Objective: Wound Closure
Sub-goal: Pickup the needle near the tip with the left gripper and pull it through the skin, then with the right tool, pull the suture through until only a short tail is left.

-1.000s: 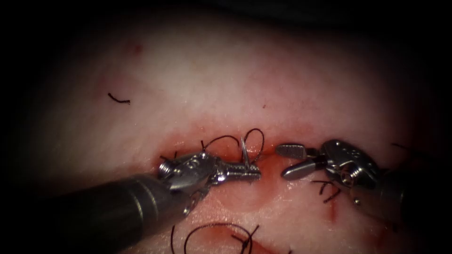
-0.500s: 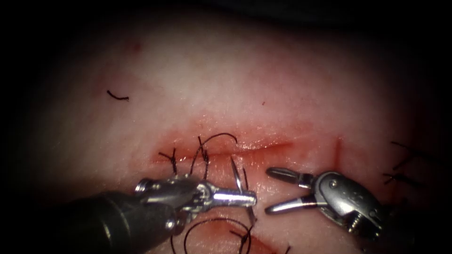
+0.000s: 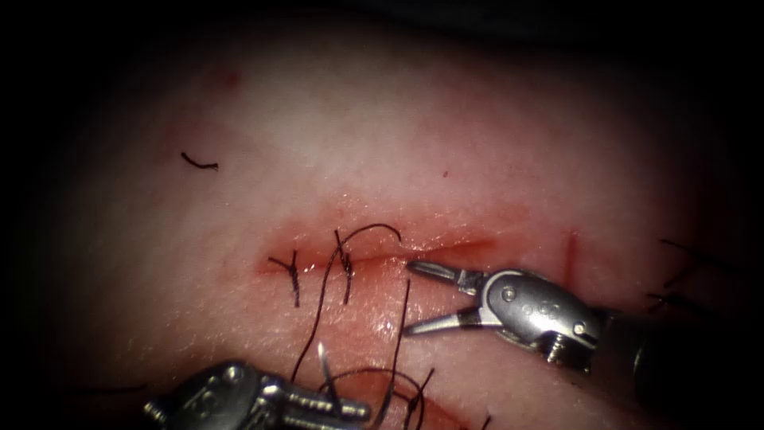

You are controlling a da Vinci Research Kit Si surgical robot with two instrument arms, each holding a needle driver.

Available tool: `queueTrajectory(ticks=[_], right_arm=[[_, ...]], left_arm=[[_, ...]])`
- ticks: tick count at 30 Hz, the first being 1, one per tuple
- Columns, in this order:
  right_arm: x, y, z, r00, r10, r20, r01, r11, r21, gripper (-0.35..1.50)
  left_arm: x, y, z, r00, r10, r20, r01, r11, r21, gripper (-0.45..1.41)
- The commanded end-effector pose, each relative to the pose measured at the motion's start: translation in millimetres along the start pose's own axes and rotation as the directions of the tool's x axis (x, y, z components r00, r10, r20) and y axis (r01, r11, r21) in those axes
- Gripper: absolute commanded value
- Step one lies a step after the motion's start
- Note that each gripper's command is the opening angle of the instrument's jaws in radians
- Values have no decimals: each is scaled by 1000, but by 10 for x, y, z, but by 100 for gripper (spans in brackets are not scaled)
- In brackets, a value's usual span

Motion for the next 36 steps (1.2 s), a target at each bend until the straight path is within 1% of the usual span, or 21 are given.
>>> queueTrajectory(ticks=[1, 5, 7, 8, 11, 14, 15, 16, 18, 19, 21, 22, 23, 24, 26, 27, 28, 30, 31, 32, 36], right_arm=[[-12, 2, 12, 1000, -7, 17, 7, 1000, 3, 133], [-25, 4, 18, 998, -23, 61, 23, 1000, 11, 130], [-36, 3, 21, 993, -40, 114, 37, 999, 26, 121], [-41, 3, 22, 990, -52, 131, 49, 998, 32, 113], [-48, 2, 23, 986, -40, 159, 34, 999, 38, 108], [-61, 0, 23, 977, -13, 211, 3, 999, 47, 81], [-65, -1, 22, 975, -2, 222, -9, 999, 47, 64], [-68, -1, 21, 973, 12, 228, -23, 999, 46, 54], [-72, -1, 17, 969, 35, 243, -48, 998, 46, -21], [-71, -1, 16, 968, 53, 244, -65, 997, 43, -35], [-71, -1, 15, 967, 77, 245, -89, 995, 39, -35], [-69, -3, 13, 955, 161, 250, -160, 987, -24, -35], [-69, -3, 13, 955, 161, 250, -160, 987, -24, -35], [-69, -4, 13, 950, 187, 250, -179, 982, -52, -35], [-67, -7, 14, 947, 199, 252, -185, 980, -79, -35], [-67, -7, 14, 947, 199, 252, -185, 980, -79, -35], [-65, -12, 10, 945, 203, 255, -190, 979, -76, -35], [-64, -15, 7, 946, 203, 252, -191, 979, -70, -35], [-58, -25, -4, 946, 201, 253, -193, 980, -58, -35], [-58, -25, -4, 946, 201, 253, -193, 980, -58, -35], [-37, -53, -36, 948, 212, 236, -210, 977, -35, -35]], left_arm=[[0, -3, 6, 1000, 9, 0, -9, 1000, -2, -45], [4, 3, 10, 999, 47, 7, -47, 999, -5, -45], [6, 6, 12, 998, 69, 8, -69, 998, -6, -45], [7, 7, 13, 997, 81, 9, -81, 997, 2, -45], [8, 8, 13, 994, 105, 14, -105, 994, 22, -45], [9, 11, 12, 987, 157, 22, -158, 987, 33, -45], [9, 12, 11, 982, 187, 31, -188, 981, 50, -45], [9, 12, 11, 978, 204, 39, -206, 977, 59, -45], [10, 14, 7, 959, 276, 67, -281, 956, 84, -45], [10, 15, 6, 951, 298, 80, -305, 948, 95, -45], [10, 16, 6, 943, 318, 95, -327, 939, 104, -45], [11, 18, 6, 918, 375, 130, -389, 914, 116, -45], [11, 18, 6, 918, 375, 130, -389, 914, 116, -45], [12, 20, 6, 906, 400, 141, -417, 901, 122, -45], [13, 25, 7, 861, 469, 196, -499, 854, 150, -45], [13, 25, 7, 861, 469, 196, -499, 854, 150, -45], [14, 28, 8, 845, 489, 217, -525, 835, 164, -45], [13, 28, 8, 844, 488, 222, -526, 833, 171, -45], [11, 29, 7, 843, 487, 230, -529, 829, 181, -45], [11, 29, 7, 843, 487, 230, -529, 829, 181, -45], [7, 25, 4, 840, 485, 243, -532, 823, 197, -45]])
